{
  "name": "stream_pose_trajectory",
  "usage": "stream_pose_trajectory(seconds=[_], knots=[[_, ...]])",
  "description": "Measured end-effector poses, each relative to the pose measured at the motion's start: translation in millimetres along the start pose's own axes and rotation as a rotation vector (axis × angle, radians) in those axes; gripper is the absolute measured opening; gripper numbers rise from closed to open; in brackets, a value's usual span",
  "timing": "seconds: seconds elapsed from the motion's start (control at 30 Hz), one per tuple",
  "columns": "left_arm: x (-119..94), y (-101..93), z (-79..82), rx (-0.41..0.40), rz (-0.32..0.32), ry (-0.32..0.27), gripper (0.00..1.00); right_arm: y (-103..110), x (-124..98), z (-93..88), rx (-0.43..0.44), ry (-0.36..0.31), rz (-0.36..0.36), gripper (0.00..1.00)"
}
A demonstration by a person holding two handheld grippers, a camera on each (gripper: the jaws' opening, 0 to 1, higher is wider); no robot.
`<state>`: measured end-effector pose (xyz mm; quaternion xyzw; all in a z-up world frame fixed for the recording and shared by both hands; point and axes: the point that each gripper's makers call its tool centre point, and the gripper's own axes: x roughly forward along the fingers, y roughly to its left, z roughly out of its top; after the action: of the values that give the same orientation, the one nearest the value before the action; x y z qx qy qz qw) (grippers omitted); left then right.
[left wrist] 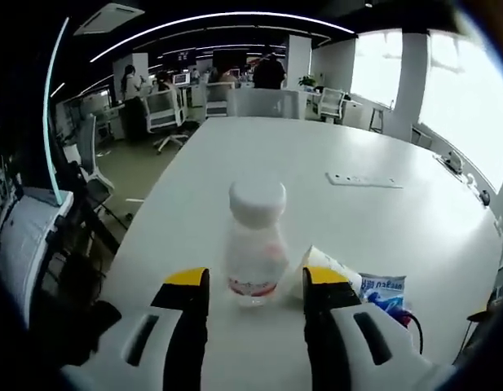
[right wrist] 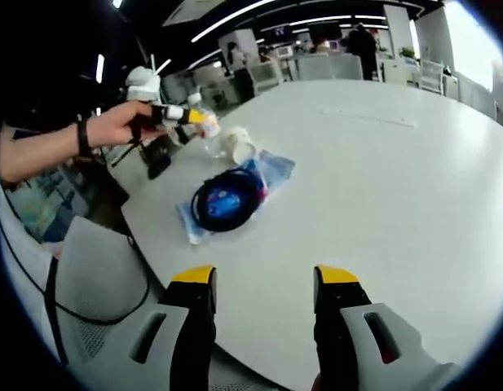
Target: Arrange the tabletop items into an orderly group along one side of the table until the central work area is clear of visible clutter.
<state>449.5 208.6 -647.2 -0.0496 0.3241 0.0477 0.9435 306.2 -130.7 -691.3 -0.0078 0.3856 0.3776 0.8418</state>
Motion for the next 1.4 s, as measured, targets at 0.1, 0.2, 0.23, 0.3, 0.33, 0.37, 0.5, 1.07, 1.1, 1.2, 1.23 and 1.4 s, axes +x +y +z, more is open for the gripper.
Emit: stream_pose_trajectory(seconds=[0.1, 0.2, 0.23, 0.3, 0.33, 0.37, 0.5, 1.07, 1.1, 1.2, 1.23, 1.4], knots=[[-6.1, 3.1, -9.4, -0.003, -0.006, 0.004, 0.47, 1.9, 2.1, 2.1, -0.002, -0.003, 0.006, 0.46], [-13.9, 5.6, -20.5, 0.003, -0.01, 0.016, 0.46, 4.4, 5.2, 2.7, -0.007, -0.001, 0.013, 0.46], [-17.6, 7.2, -24.6, 0.001, -0.013, 0.017, 0.46, 5.9, 6.9, 2.9, -0.009, 0.0, 0.018, 0.46], [-22.1, 10.2, -30.5, 0.001, -0.009, 0.024, 0.45, 7.9, 9.8, 3.6, -0.015, 0.003, 0.022, 0.46], [-25.4, 12.4, -34.5, -0.003, -0.009, 0.026, 0.45, 8.7, 10.6, 4.2, -0.017, 0.002, 0.024, 0.46], [-27.7, 13.6, -37.5, -0.006, -0.009, 0.03, 0.45, 9.4, 11.3, 4.9, -0.016, 0.0, 0.026, 0.46], [-39.7, 16.7, -49.7, -0.01, -0.009, 0.038, 0.44, 12.8, 14.4, 7.0, -0.022, -0.001, 0.035, 0.46], [-65.4, 4.1, -86.5, -0.006, -0.07, 0.066, 0.44, 22.7, 21.5, 11.3, -0.048, 0.004, 0.053, 0.46], [-66.2, 2.8, -88.0, -0.001, -0.071, 0.068, 0.44, 24.1, 22.0, 11.1, -0.05, 0.005, 0.055, 0.46], [-69.1, -1.6, -92.6, 0.011, -0.082, 0.07, 0.44, 28.7, 23.9, 9.7, -0.063, 0.013, 0.061, 0.46], [-70.4, -3.5, -94.2, 0.012, -0.086, 0.07, 0.44, 28.9, 24.4, 9.5, -0.064, 0.014, 0.06, 0.46], [-73.1, -12.2, -102.4, 0.016, -0.111, 0.077, 0.43, 32.8, 30.1, 12.9, -0.05, 0.005, 0.064, 0.46]])
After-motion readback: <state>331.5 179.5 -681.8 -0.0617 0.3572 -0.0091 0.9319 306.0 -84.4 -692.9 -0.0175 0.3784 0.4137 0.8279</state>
